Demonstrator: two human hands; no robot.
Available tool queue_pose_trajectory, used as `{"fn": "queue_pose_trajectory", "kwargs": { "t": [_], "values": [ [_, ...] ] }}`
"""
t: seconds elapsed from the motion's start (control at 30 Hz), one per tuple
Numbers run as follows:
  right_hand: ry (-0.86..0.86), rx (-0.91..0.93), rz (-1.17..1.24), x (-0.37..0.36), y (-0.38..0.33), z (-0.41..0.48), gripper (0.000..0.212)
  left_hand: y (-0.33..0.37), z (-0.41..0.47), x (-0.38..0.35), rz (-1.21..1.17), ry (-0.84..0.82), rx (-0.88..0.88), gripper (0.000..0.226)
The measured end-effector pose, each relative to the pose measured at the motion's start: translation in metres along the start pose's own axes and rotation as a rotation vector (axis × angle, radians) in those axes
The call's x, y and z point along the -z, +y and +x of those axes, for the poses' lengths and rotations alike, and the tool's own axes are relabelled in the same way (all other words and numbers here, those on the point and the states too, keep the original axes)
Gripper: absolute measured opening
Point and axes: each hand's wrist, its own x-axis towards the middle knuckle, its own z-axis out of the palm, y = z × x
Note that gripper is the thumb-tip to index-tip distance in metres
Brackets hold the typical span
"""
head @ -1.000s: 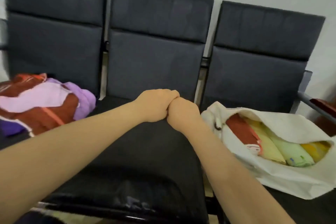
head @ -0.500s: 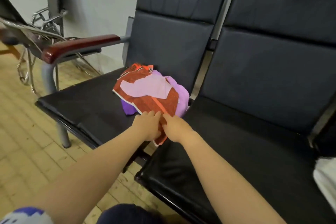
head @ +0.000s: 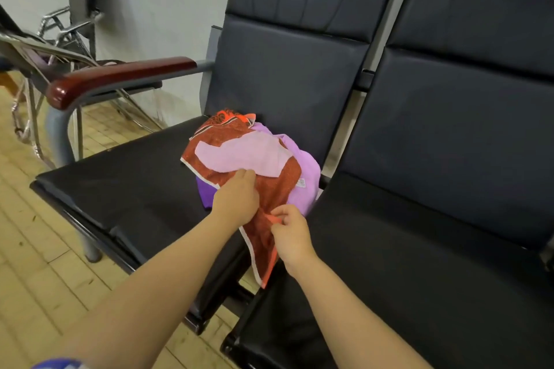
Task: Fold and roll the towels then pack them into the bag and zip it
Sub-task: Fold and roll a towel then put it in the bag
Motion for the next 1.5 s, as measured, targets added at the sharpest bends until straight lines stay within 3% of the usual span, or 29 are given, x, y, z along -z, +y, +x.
{"fn": "queue_pose_trajectory", "kwargs": {
  "t": [0.07,0.17,0.23,0.3,0.33,0.47,0.57,0.63,0.7,0.77,0.87,0.93,1.03,1.07,1.13,1.2,1.23,1.3,1.37,1.43,1.5],
  "values": [
    [-0.005,-0.086,0.095,0.002,-0.007,0.001,0.024,-0.003,0.023,-0.003,0.112,-0.130,-0.043,0.022],
    [-0.087,-0.134,0.006,0.021,-0.014,-0.002,0.020,-0.004,0.041,-0.006,0.275,-0.434,-0.072,0.051],
    [-0.159,-0.050,-0.274,0.039,-0.014,-0.005,0.034,-0.004,0.046,-0.011,0.385,-0.515,-0.131,0.057],
    [-0.179,0.089,-0.655,0.057,-0.010,-0.004,0.053,0.000,0.049,-0.015,0.446,-0.476,-0.154,0.054],
    [-0.146,0.163,-0.784,0.064,-0.009,-0.004,0.050,0.001,0.054,-0.014,0.452,-0.445,-0.132,0.049],
    [0.016,0.310,-0.855,0.098,-0.015,-0.006,0.017,0.000,0.065,0.002,0.515,-0.388,0.041,0.053],
    [0.167,0.264,-0.861,0.137,-0.014,-0.008,0.016,-0.016,0.059,0.015,0.415,-0.188,0.222,0.055],
    [0.297,0.174,-0.838,0.170,-0.009,-0.011,0.022,-0.032,0.051,0.022,0.311,-0.109,0.470,0.068],
    [0.444,0.053,-0.749,0.206,0.001,-0.017,0.028,-0.044,0.042,0.029,0.358,-0.164,0.693,0.069],
    [0.556,-0.059,-0.651,0.238,0.015,-0.026,0.029,-0.048,0.033,0.031,0.458,-0.337,0.795,0.062],
    [0.622,-0.180,-0.601,0.270,0.029,-0.047,0.027,-0.043,0.022,0.021,0.608,-0.482,0.756,0.053],
    [0.563,-0.230,-0.630,0.276,0.041,-0.055,0.026,-0.032,0.019,0.012,0.711,-0.377,0.620,0.052],
    [0.411,-0.153,-0.693,0.269,0.055,-0.061,0.014,-0.007,0.016,-0.006,0.661,-0.085,0.099,0.043],
    [0.350,-0.077,-0.679,0.265,0.058,-0.062,0.018,0.002,0.014,-0.014,0.517,-0.093,-0.100,0.046],
    [0.191,0.003,-0.550,0.258,0.055,-0.067,0.036,0.018,0.008,-0.028,0.289,-0.299,-0.320,0.060],
    [0.112,0.035,-0.455,0.264,0.051,-0.072,0.053,0.020,0.003,-0.046,0.398,-0.400,-0.318,0.062],
    [0.164,0.062,-0.455,0.273,0.051,-0.074,0.055,0.015,0.001,-0.051,0.434,-0.383,-0.275,0.063],
    [0.420,0.044,-0.523,0.303,0.055,-0.077,0.051,-0.002,-0.003,-0.050,0.339,-0.291,-0.137,0.061],
    [0.665,-0.111,-0.683,0.337,0.063,-0.078,0.036,-0.026,-0.003,-0.042,0.273,-0.280,-0.025,0.046],
    [0.612,-0.326,-0.989,0.355,0.070,-0.078,0.018,-0.051,0.001,-0.036,0.320,-0.346,0.104,0.051],
    [0.488,-0.486,-1.270,0.345,0.073,-0.078,0.024,-0.059,-0.007,-0.032,0.506,-0.350,0.262,0.082]
  ]
}}
